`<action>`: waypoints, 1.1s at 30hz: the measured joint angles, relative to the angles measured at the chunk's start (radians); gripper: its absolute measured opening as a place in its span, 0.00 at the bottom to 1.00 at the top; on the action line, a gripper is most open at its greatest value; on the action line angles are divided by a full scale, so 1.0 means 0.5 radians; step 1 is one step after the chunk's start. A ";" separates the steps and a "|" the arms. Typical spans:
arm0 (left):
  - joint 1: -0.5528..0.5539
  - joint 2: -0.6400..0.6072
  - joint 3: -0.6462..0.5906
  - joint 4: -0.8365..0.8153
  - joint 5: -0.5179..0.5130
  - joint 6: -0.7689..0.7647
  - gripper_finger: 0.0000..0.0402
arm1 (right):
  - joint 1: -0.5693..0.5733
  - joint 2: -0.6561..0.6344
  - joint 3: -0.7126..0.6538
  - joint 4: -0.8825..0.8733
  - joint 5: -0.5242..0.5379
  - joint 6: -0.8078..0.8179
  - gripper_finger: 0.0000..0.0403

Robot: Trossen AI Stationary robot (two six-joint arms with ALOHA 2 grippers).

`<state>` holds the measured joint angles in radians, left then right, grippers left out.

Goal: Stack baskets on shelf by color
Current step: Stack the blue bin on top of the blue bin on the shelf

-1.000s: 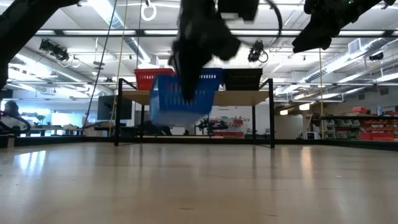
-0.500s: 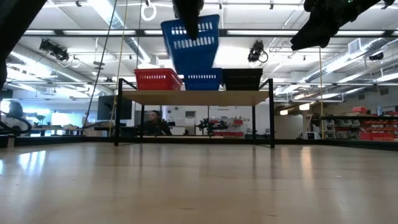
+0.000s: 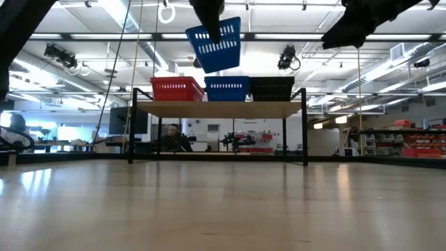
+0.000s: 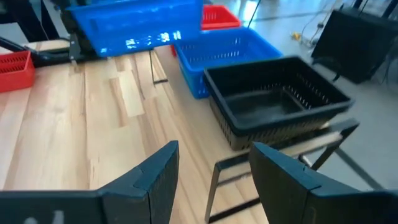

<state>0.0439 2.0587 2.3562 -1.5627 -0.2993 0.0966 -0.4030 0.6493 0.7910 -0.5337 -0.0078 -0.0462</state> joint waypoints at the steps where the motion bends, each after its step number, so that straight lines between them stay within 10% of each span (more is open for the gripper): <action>1: 0.028 -0.013 -0.001 -0.005 0.000 0.035 0.01 | 0.000 0.000 0.000 0.021 0.000 -0.012 0.50; 33: 0.754 0.028 -0.020 0.470 0.674 0.785 0.02 | -0.250 0.065 0.000 0.513 0.293 -0.281 0.50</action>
<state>0.4210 2.0728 2.3464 -1.3280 0.0378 0.4891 -0.5282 0.6818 0.7910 -0.2774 0.1386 -0.1867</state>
